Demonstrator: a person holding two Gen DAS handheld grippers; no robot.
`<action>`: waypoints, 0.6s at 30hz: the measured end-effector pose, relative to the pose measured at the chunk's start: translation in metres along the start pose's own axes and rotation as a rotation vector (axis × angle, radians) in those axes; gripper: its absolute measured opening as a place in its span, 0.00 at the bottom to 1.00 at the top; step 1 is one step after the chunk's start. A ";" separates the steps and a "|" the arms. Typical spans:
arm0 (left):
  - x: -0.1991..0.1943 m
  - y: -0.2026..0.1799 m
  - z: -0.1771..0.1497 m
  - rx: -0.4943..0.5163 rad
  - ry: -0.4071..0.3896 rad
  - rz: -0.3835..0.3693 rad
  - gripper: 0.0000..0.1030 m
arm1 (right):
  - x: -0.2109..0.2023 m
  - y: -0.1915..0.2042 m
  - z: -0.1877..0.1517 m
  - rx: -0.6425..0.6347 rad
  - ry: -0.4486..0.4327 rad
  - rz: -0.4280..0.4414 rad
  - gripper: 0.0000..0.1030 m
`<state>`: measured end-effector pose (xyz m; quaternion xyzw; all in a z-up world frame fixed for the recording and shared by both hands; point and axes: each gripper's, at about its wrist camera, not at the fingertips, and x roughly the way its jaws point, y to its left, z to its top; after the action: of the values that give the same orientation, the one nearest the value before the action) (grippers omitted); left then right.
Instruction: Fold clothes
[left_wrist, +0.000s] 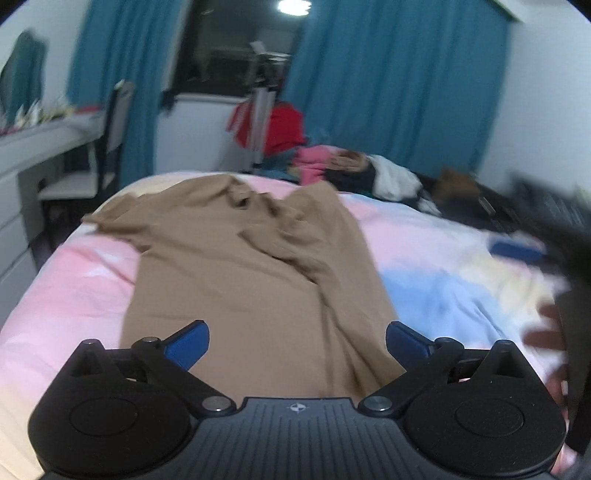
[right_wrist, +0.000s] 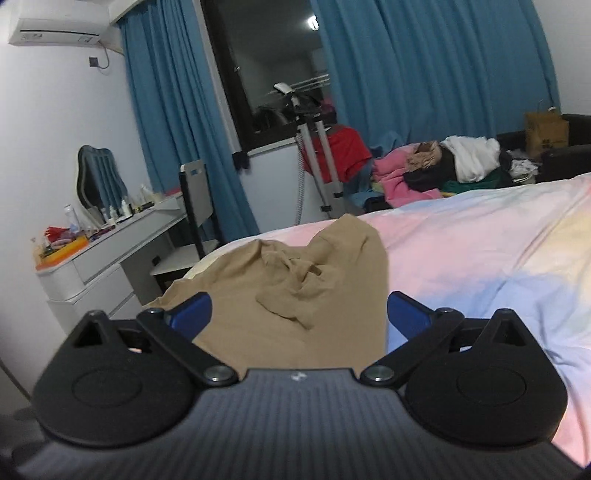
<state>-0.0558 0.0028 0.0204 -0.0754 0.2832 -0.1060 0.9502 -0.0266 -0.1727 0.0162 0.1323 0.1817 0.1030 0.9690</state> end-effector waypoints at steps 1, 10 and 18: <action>0.009 0.009 0.007 -0.038 0.012 0.005 1.00 | 0.005 -0.002 -0.003 0.000 0.003 -0.001 1.00; 0.128 0.153 0.073 -0.332 0.000 0.170 0.95 | 0.049 -0.031 -0.031 -0.005 0.098 -0.062 1.00; 0.194 0.240 0.091 -0.392 -0.100 0.324 0.87 | 0.101 -0.058 -0.045 0.066 0.165 -0.137 1.00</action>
<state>0.1911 0.1951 -0.0538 -0.2167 0.2594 0.1086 0.9349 0.0569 -0.1928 -0.0744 0.1422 0.2728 0.0411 0.9506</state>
